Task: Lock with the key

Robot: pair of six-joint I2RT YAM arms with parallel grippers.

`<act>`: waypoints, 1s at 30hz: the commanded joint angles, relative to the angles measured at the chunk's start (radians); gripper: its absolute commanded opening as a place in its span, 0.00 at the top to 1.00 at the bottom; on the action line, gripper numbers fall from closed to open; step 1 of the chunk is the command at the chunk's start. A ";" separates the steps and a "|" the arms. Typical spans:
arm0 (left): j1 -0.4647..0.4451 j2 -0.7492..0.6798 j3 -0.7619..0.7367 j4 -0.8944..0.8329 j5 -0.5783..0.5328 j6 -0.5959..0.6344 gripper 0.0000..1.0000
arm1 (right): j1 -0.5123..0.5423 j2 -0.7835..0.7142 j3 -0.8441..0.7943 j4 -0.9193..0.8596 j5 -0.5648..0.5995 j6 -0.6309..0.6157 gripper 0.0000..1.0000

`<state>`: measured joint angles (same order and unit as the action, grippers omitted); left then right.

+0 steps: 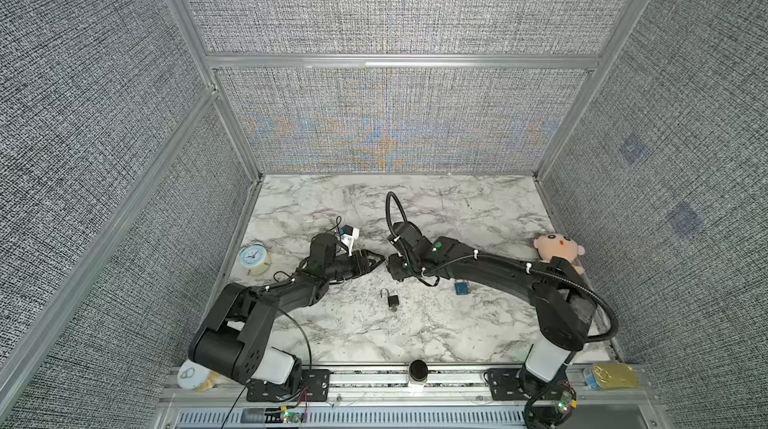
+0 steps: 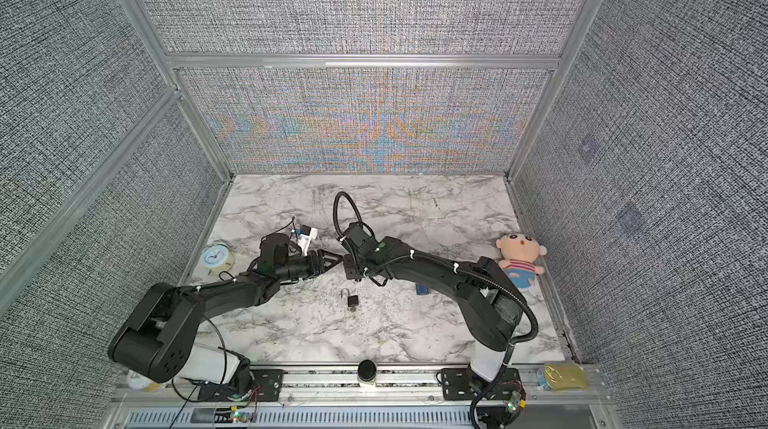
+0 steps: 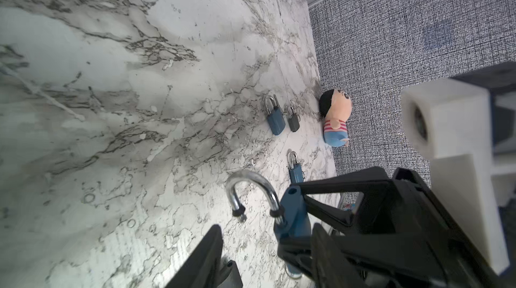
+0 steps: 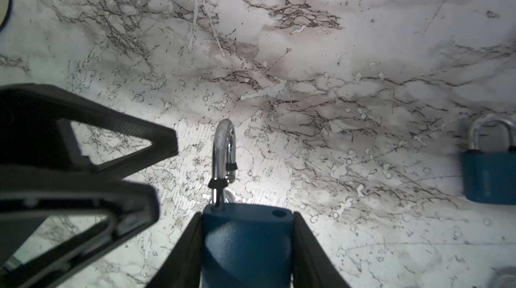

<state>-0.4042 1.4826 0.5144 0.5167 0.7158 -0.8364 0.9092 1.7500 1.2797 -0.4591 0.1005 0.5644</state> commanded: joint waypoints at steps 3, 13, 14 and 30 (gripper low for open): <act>-0.013 0.033 0.026 0.086 0.025 -0.029 0.48 | 0.009 -0.010 -0.002 0.027 0.002 -0.008 0.61; -0.032 0.088 0.054 0.105 0.031 -0.035 0.54 | 0.018 -0.012 0.000 0.037 -0.004 -0.012 0.61; -0.032 0.090 0.055 0.107 0.031 -0.035 0.54 | 0.018 -0.013 0.001 0.037 -0.004 -0.012 0.61; -0.043 0.137 0.073 0.146 0.049 -0.051 0.68 | 0.027 -0.017 0.012 0.048 -0.016 -0.032 0.62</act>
<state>-0.4442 1.6131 0.5819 0.6064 0.7425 -0.8772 0.9348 1.7424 1.2823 -0.4419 0.0803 0.5385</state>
